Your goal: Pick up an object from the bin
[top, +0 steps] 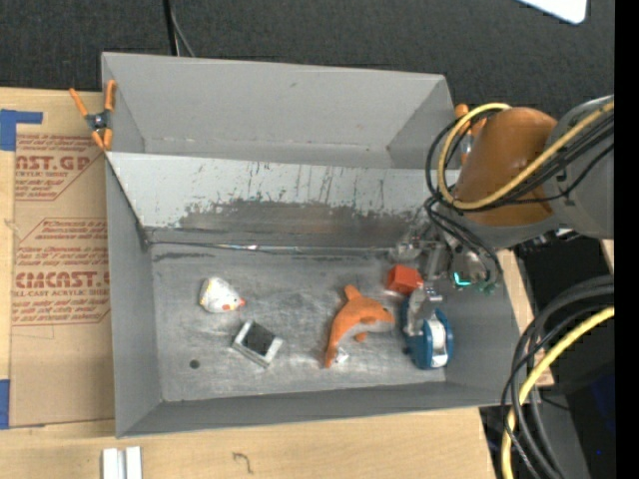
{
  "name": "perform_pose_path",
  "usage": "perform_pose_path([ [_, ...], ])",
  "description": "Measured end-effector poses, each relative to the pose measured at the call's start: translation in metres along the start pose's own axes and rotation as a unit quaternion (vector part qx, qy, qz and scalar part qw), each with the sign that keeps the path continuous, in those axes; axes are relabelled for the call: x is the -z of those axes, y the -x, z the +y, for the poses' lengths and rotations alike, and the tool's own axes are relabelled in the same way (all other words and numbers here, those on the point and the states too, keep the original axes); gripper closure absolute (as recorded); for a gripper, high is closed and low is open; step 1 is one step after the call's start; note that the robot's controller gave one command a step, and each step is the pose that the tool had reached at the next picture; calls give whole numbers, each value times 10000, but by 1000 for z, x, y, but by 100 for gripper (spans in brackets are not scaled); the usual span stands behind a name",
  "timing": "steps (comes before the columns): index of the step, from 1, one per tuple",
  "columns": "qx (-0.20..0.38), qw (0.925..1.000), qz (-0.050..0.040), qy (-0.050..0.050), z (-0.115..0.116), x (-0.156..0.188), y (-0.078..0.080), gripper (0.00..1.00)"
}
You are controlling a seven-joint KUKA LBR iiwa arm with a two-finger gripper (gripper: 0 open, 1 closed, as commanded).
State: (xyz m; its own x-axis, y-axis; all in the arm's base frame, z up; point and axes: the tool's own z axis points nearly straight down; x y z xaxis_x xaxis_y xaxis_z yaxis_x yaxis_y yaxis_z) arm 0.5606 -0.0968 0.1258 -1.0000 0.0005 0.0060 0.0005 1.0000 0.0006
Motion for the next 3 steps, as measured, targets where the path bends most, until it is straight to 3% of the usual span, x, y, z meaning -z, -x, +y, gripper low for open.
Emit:
perform_pose_path([
  [1,6,10000,-37,-6,0,4,2,0],
  [2,-351,9994,-53,0,14,-30,-3,0],
  [3,-488,9988,-27,4,46,-47,-33,0],
])
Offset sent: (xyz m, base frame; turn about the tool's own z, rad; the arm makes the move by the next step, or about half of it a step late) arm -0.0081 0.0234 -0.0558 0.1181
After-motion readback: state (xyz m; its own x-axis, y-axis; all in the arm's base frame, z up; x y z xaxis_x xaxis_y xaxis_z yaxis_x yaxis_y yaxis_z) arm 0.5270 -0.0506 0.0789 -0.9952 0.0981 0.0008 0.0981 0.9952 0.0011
